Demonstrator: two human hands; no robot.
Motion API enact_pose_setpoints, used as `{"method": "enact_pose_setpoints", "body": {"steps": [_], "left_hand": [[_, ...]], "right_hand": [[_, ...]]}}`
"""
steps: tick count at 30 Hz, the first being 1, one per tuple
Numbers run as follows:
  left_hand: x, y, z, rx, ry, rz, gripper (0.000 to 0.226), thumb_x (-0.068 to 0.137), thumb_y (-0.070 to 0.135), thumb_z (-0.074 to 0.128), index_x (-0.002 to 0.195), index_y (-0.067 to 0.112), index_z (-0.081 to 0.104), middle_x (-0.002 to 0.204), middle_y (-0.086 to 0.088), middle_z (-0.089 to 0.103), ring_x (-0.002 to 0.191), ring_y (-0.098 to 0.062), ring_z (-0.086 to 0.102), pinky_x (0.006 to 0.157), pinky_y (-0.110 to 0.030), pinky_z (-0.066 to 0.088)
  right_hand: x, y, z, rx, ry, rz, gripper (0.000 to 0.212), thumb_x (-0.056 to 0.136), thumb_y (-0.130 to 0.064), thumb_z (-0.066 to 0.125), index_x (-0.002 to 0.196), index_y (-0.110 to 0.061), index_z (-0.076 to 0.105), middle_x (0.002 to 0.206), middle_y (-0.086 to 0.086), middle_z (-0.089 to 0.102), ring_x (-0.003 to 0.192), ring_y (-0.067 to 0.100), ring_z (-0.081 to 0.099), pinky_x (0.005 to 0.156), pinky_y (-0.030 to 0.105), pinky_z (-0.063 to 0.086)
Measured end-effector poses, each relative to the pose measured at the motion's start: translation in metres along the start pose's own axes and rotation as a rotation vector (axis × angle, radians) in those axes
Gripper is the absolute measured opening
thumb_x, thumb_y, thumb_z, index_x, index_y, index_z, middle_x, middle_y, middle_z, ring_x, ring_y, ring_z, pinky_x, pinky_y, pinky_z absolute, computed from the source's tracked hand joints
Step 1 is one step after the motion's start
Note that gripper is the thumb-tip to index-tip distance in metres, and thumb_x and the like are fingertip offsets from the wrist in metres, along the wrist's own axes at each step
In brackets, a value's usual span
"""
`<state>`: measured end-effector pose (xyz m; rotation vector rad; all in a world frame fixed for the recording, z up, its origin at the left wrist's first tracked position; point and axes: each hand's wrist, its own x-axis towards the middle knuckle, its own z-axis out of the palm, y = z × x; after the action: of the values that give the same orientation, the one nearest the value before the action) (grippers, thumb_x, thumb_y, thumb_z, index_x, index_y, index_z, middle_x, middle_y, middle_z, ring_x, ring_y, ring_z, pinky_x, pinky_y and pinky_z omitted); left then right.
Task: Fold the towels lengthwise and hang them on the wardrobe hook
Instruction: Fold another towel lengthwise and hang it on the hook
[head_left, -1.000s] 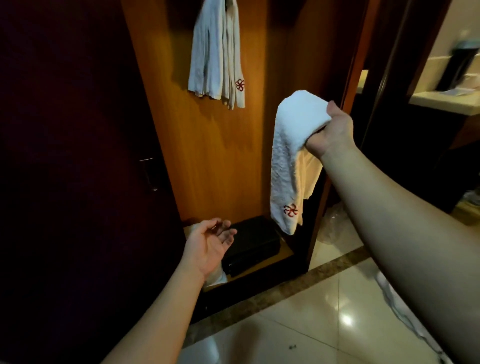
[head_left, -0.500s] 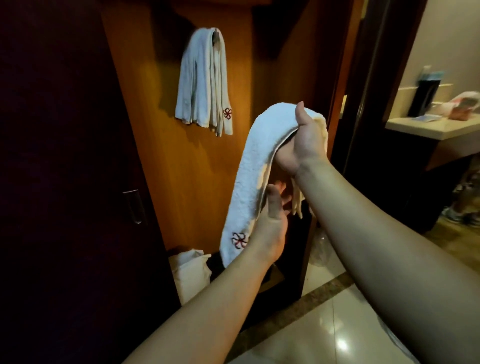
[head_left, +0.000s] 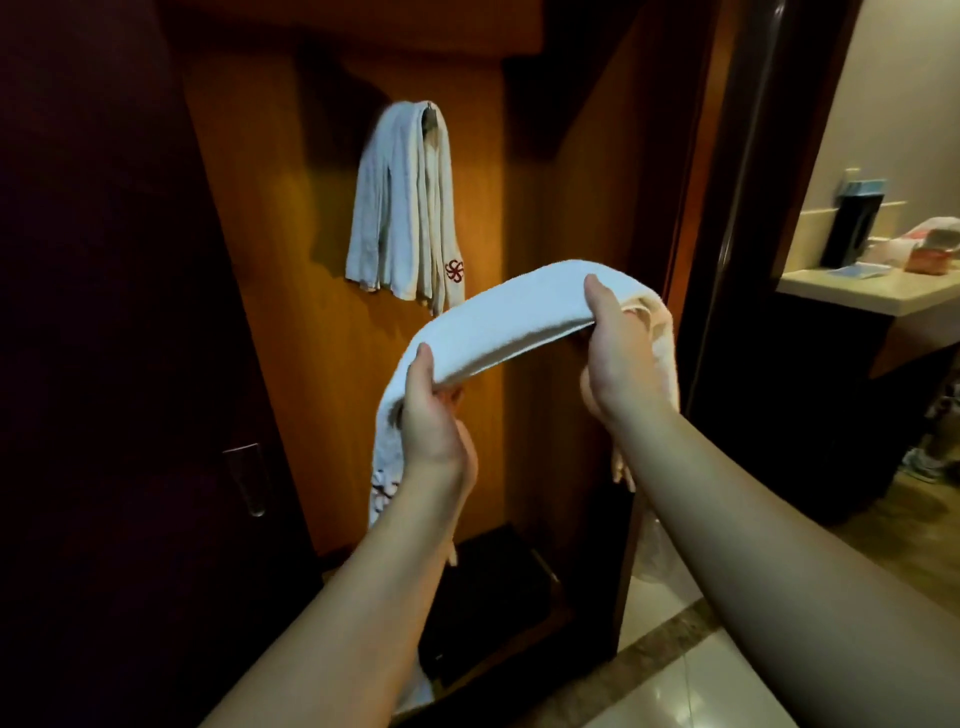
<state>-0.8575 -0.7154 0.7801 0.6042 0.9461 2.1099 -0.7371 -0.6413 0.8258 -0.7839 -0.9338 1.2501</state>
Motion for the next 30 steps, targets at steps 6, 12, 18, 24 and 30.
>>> {"method": "enact_pose_setpoints", "body": {"steps": [6, 12, 18, 24, 30], "left_hand": [[0.061, 0.013, 0.016, 0.068, 0.001, 0.038, 0.014, 0.099, 0.022, 0.049, 0.101, 0.021, 0.062, 0.103, 0.002, 0.069, 0.099, -0.012, 0.064, 0.082, -0.025, 0.049], [0.129, 0.024, 0.043, 0.209, 0.02, 0.092, 0.017, 0.099, 0.032, 0.053, 0.109, 0.02, 0.061, 0.118, -0.008, 0.066, 0.11, -0.022, 0.063, 0.098, -0.035, 0.05], [0.193, 0.044, 0.085, 0.271, -0.028, 0.114, 0.044, 0.099, 0.054, 0.046, 0.115, 0.016, 0.061, 0.107, -0.011, 0.074, 0.1, -0.024, 0.072, 0.089, -0.036, 0.053], [0.24, 0.072, 0.111, 0.19, -0.181, 0.218, 0.083, 0.094, 0.072, 0.027, 0.138, 0.008, 0.054, 0.132, -0.016, 0.063, 0.128, -0.026, 0.056, 0.115, -0.043, 0.033], [0.29, 0.11, 0.131, 0.162, -0.268, 0.315, 0.09, 0.091, 0.078, 0.018, 0.129, 0.008, 0.059, 0.123, -0.014, 0.069, 0.115, -0.022, 0.065, 0.086, -0.03, 0.047]], "right_hand": [[0.056, 0.017, -0.01, -0.305, 0.066, 0.012, 0.081, 0.059, -0.079, 0.053, 0.118, -0.025, 0.066, 0.125, -0.001, 0.066, 0.115, 0.025, 0.062, 0.107, 0.046, 0.044], [0.139, 0.013, 0.013, -0.42, -0.085, -0.044, 0.057, 0.097, -0.056, 0.049, 0.131, -0.012, 0.059, 0.121, 0.003, 0.062, 0.113, 0.023, 0.06, 0.108, 0.041, 0.042], [0.23, -0.002, 0.068, -0.146, -0.337, -0.028, 0.021, 0.101, -0.041, 0.05, 0.098, -0.023, 0.061, 0.097, -0.009, 0.067, 0.102, 0.013, 0.064, 0.111, 0.042, 0.042], [0.291, -0.019, 0.117, -0.052, -0.578, -0.077, 0.033, 0.1, -0.051, 0.048, 0.121, -0.026, 0.055, 0.121, -0.001, 0.066, 0.117, 0.014, 0.061, 0.114, 0.04, 0.038], [0.342, -0.046, 0.181, 0.08, -0.724, -0.027, 0.046, 0.096, -0.062, 0.044, 0.124, -0.026, 0.053, 0.111, 0.002, 0.07, 0.097, 0.01, 0.069, 0.07, 0.024, 0.049]]}}
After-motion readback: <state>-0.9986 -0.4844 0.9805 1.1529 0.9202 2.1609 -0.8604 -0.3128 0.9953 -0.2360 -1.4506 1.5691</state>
